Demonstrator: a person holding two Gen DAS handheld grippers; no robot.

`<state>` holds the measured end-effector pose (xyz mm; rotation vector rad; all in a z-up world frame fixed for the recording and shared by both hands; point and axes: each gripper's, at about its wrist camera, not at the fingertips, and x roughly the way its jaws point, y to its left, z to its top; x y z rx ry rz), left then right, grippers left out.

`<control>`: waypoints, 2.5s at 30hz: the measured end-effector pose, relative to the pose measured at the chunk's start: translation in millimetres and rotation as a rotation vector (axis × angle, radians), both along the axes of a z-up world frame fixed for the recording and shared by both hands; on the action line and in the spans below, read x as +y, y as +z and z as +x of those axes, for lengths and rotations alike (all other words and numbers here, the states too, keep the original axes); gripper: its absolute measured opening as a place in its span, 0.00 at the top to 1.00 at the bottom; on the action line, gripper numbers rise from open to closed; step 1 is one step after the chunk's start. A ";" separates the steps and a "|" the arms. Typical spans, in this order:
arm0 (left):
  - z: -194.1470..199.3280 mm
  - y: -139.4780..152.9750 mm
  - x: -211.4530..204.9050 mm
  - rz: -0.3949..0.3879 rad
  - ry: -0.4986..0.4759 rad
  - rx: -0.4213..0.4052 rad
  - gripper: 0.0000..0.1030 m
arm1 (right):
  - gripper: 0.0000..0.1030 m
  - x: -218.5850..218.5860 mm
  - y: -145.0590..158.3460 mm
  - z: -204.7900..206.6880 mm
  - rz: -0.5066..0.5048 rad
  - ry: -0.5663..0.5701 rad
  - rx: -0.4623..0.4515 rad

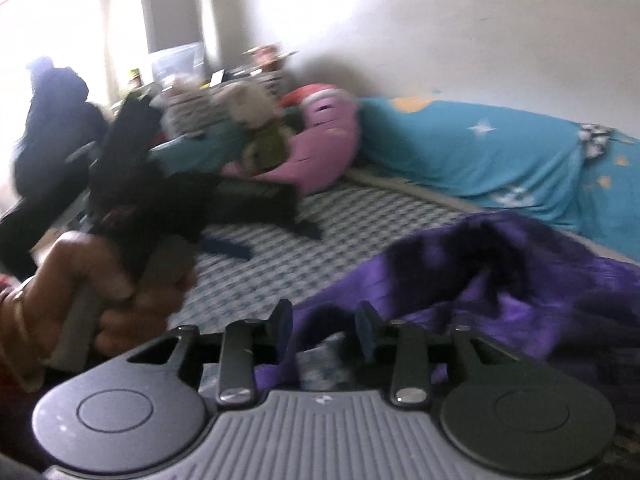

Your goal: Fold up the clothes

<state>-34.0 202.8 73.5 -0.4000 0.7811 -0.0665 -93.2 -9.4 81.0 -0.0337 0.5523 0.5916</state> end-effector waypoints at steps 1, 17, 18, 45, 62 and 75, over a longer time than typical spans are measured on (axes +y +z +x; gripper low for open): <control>1.6 -1.5 -4.6 0.006 -0.015 0.002 0.00 | 0.64 -5.1 1.0 0.8 0.001 -0.036 -0.005; 55.8 -26.8 -70.0 0.157 -0.290 0.016 0.00 | 0.62 -111.3 11.4 18.3 0.083 -0.455 0.016; 59.3 -28.5 -72.8 0.161 -0.297 0.019 0.00 | 0.61 -116.7 11.7 18.6 0.085 -0.469 0.016; 93.9 8.6 -33.2 0.368 0.183 -0.121 0.86 | 0.58 -207.3 -10.9 25.4 0.088 -0.753 0.169; 81.2 23.5 -19.1 0.267 0.215 -0.138 0.00 | 0.54 -244.2 -21.7 22.1 0.061 -0.805 0.203; 54.1 32.3 -58.0 0.216 0.074 -0.179 0.00 | 0.45 -298.7 -35.3 17.8 0.202 -1.055 0.236</control>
